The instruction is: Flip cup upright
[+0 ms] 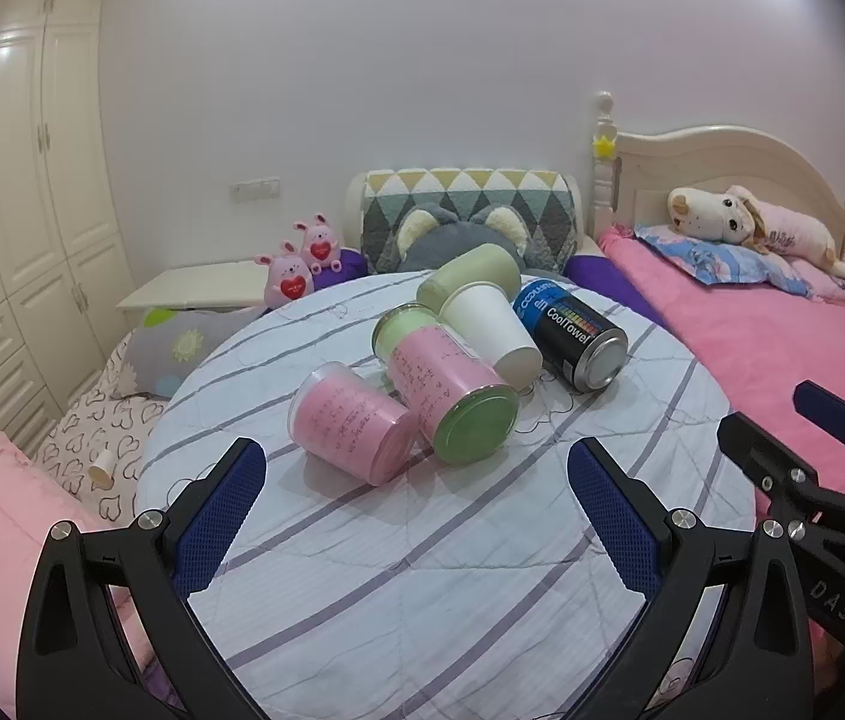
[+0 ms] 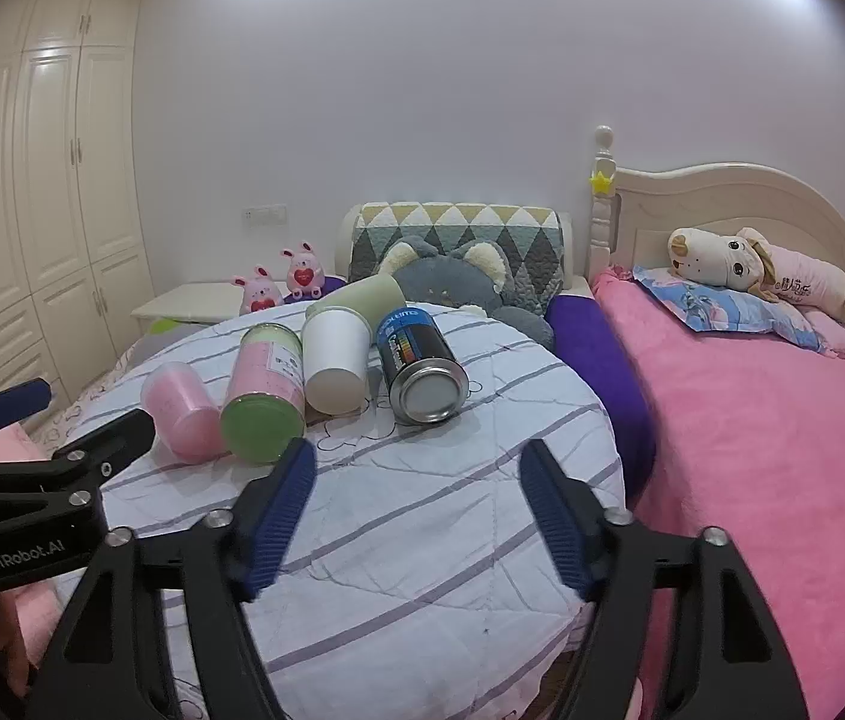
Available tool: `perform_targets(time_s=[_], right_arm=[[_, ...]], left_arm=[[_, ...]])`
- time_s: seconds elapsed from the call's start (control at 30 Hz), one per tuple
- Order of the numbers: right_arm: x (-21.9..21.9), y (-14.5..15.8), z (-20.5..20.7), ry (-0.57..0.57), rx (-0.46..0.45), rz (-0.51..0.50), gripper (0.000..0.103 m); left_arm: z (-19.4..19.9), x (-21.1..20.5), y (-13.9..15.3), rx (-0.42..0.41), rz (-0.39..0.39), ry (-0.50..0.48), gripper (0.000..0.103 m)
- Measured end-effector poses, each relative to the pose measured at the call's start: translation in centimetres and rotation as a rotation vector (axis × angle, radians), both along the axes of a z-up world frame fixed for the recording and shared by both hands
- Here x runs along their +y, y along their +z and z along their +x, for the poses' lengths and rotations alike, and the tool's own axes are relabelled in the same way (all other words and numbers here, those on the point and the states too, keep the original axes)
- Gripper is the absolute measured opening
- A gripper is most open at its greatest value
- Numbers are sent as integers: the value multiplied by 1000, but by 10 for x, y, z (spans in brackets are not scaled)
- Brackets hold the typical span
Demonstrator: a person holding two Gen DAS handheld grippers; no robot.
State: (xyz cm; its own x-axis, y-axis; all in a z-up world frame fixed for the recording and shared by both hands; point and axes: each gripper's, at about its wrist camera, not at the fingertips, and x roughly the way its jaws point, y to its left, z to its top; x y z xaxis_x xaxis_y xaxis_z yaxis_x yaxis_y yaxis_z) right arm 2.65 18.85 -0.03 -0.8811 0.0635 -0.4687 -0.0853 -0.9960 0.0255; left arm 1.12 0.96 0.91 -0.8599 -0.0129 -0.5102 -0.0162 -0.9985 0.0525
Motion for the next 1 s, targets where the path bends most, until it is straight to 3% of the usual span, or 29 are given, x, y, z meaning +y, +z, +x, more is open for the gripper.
perform_targets(time_s=[0.43,0.47,1.0], right_arm=[[0,-1,0,-5,-6,5,79],[1,-2,0,-6,-8,6,79],[-4,-3,-10,23,-30,7,79]], left_arm=[[0,1,0,-9,-3,-11,102],[0,1,0,-9,-7,-146,102],[-11,-9,-9,-63,1,-111,102]])
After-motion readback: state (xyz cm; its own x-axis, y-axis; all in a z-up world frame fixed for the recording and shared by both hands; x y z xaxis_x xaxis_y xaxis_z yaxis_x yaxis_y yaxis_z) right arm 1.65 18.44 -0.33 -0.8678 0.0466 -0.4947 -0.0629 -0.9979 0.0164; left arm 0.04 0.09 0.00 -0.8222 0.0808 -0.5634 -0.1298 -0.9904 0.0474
